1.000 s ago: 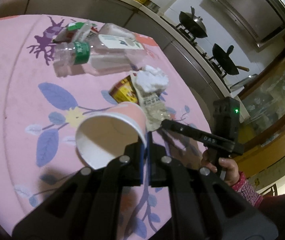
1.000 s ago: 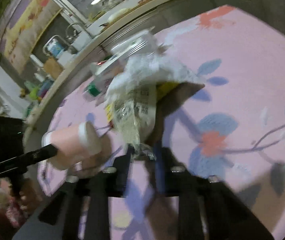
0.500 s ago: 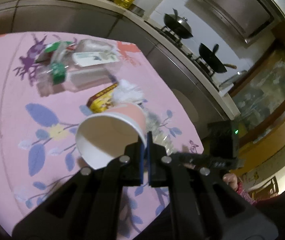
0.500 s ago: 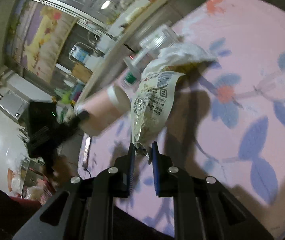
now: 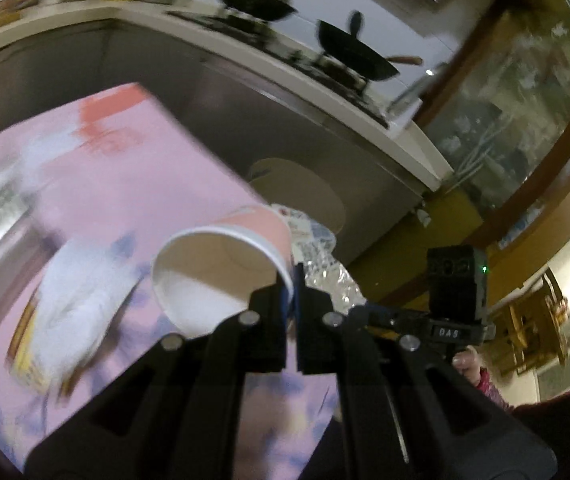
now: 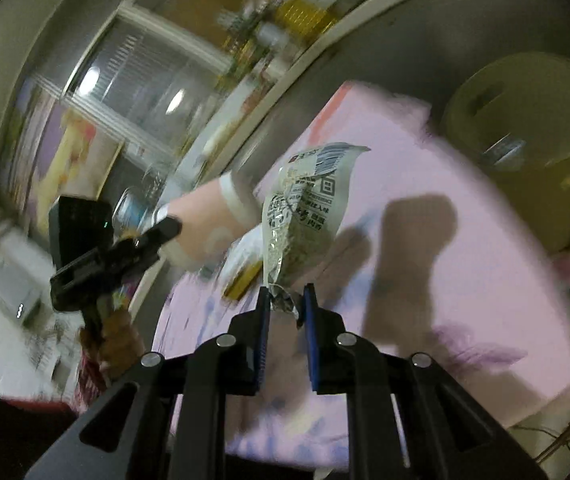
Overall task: Collect trash
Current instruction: 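Carry the cup and bag to the bin and release them, then bring both tools back toward the tissue and yellow box on the table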
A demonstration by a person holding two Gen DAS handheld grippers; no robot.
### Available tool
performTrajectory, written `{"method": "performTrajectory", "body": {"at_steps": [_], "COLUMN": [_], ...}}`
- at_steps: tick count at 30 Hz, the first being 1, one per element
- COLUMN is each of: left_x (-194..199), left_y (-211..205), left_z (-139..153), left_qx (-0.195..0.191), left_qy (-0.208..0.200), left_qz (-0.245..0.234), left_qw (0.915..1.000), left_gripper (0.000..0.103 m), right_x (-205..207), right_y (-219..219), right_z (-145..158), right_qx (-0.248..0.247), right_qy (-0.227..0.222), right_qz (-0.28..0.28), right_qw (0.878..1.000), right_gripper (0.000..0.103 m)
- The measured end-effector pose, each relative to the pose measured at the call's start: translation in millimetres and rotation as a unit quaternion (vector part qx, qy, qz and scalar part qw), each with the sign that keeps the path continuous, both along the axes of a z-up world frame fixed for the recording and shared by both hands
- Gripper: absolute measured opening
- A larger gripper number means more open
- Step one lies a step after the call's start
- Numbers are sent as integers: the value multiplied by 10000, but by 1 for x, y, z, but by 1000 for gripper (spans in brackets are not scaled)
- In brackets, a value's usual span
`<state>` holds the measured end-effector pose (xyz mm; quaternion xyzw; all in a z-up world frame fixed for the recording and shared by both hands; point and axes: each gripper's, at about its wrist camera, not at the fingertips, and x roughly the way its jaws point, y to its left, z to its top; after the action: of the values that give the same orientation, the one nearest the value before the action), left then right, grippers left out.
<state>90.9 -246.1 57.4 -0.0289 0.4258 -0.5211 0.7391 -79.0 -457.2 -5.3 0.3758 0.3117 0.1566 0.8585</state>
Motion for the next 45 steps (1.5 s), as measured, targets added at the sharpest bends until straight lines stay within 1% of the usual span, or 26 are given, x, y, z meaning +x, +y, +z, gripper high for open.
{"method": "performTrajectory", "body": {"at_steps": [1,2,4,6,8,11,14,15,16,17,18,19,20,23,25,27,30,32,35,37,38,40,43,45], "left_x": [6,15,26,38,50,59,62,63,65,66,67,68,68,69,64,53,39,29,12,-8,-18,-29,-41,-42], "left_y": [-21,-49,-89,-135,-177,-218,-250,-260,-265,-270,-271,-272,-271,-256,-245,-233,-222,-209,-180,-150,-128,-94,-27,18], "left_z": [2,5,6,2,-8,-27,-53,-63,-71,-78,-82,-84,-83,-62,-37,-9,20,36,49,50,46,35,8,-12], "left_qx": [-6,10,66,135,216,409,711,820,872,929,993,1028,1015,656,318,34,-178,-368,-529,-458,-425,-338,-11,205], "left_qy": [-7,-49,-135,-171,-72,32,25,56,123,196,214,206,209,308,215,10,-177,-211,-318,-582,-712,-818,-910,-813], "left_qz": [-128,-273,-440,-575,-700,-752,-723,-694,-688,-668,-597,-502,-460,-335,-314,-364,-410,-459,-514,-487,-447,-353,-10,299], "left_qw": [9999,9996,9989,9981,9973,9963,9948,9942,9937,9932,9930,9932,9936,9968,9988,9993,9988,9980,9968,9961,9956,9955,9959,9960], "left_gripper": [2,2,2,2,2,2,3,5,19,36,42,43,43,43,43,43,43,43,43,43,43,43,43,43], "right_x": [0,1,7,17,24,42,57,60,62,62,60,59,56,39,31,25,18,15,9,5,6,11,24,37], "right_y": [-20,-32,-62,-85,-102,-116,-129,-131,-134,-137,-139,-141,-141,-140,-140,-138,-133,-127,-110,-97,-90,-72,-40,-17], "right_z": [2,2,1,-1,-5,-14,-28,-31,-37,-42,-45,-45,-43,-30,-19,-8,4,12,26,31,32,33,31,27], "right_qx": [-42,-73,-173,-475,-694,-978,-1234,-1261,-1246,-1234,-1239,-1230,-1216,-1117,-1022,-877,-688,-647,-641,-613,-599,-633,-724,-719], "right_qy": [-26,-15,53,211,358,632,906,952,975,997,1017,977,919,638,410,219,17,-86,-256,-337,-352,-347,-285,-220], "right_qz": [-333,-526,-986,-1388,-1561,-1700,-1845,-1928,-2005,-2093,-2191,-2262,-2291,-2434,-2499,-2528,-2575,-2523,-2398,-2302,-2221,-2036,-1637,-1307], "right_qw": [9994,9986,9950,9890,9847,9785,9708,9684,9668,9649,9624,9613,9614,9614,9620,9633,9638,9655,9684,9706,9725,9764,9834,9886], "right_gripper": [14,14,14,14,14,14,21,30,46,54,60,60,60,60,60,60,60,60,60,60,60,60,60,60]}}
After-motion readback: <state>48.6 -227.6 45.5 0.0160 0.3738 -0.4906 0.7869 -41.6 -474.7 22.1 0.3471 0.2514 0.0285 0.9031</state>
